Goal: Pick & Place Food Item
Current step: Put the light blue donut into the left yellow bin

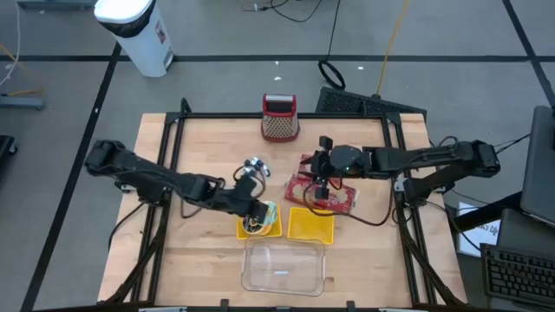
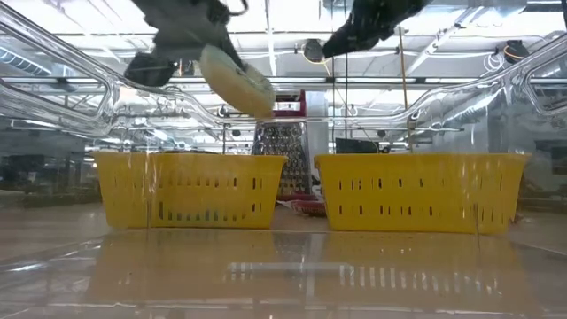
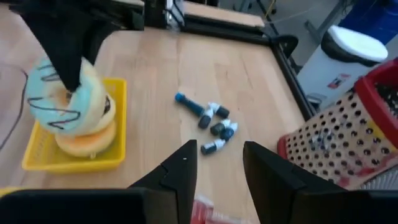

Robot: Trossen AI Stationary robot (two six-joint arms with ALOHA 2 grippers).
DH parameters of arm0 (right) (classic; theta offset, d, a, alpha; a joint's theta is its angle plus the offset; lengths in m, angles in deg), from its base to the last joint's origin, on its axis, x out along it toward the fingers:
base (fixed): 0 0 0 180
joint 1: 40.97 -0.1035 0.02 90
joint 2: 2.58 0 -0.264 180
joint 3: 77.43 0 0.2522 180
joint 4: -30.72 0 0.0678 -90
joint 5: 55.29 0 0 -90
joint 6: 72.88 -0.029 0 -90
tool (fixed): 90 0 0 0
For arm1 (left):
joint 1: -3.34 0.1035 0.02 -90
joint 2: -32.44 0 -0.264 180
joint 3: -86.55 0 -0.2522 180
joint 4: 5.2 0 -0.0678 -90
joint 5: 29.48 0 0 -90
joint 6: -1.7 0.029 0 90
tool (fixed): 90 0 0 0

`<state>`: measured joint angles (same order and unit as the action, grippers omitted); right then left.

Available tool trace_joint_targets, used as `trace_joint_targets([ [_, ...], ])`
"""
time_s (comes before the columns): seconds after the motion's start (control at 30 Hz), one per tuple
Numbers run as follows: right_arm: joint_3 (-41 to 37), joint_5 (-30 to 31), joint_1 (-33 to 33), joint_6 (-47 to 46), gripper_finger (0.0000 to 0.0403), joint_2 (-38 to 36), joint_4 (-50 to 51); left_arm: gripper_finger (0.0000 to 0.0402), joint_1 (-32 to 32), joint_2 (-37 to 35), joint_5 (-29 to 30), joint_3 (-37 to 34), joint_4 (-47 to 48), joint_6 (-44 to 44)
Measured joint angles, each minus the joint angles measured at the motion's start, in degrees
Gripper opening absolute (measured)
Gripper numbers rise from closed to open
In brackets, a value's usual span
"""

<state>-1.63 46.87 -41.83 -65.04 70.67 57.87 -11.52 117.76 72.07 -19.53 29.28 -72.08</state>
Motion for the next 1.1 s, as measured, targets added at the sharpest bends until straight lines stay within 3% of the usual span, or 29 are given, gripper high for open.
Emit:
trace_joint_targets([
  [0.3,-0.01,-0.15,0.00,-0.91,0.0114,-1.94,3.12,0.0024,0.97,8.53,-1.70,6.14,6.70,-7.05],
  [0.47,0.03,-0.20,-0.02,-1.18,0.0114,-2.76,3.58,0.0008,1.66,10.97,-4.15,6.17,6.28,-9.29],
  [0.8,-0.02,-0.20,-0.04,-1.19,0.0114,-3.10,3.70,0.0033,1.78,11.72,-5.96,6.19,6.62,-12.41],
  [1.1,-0.02,-0.22,-0.04,-1.19,0.0114,-3.08,4.50,0.0043,1.59,11.72,-4.17,6.19,6.22,-8.40],
])
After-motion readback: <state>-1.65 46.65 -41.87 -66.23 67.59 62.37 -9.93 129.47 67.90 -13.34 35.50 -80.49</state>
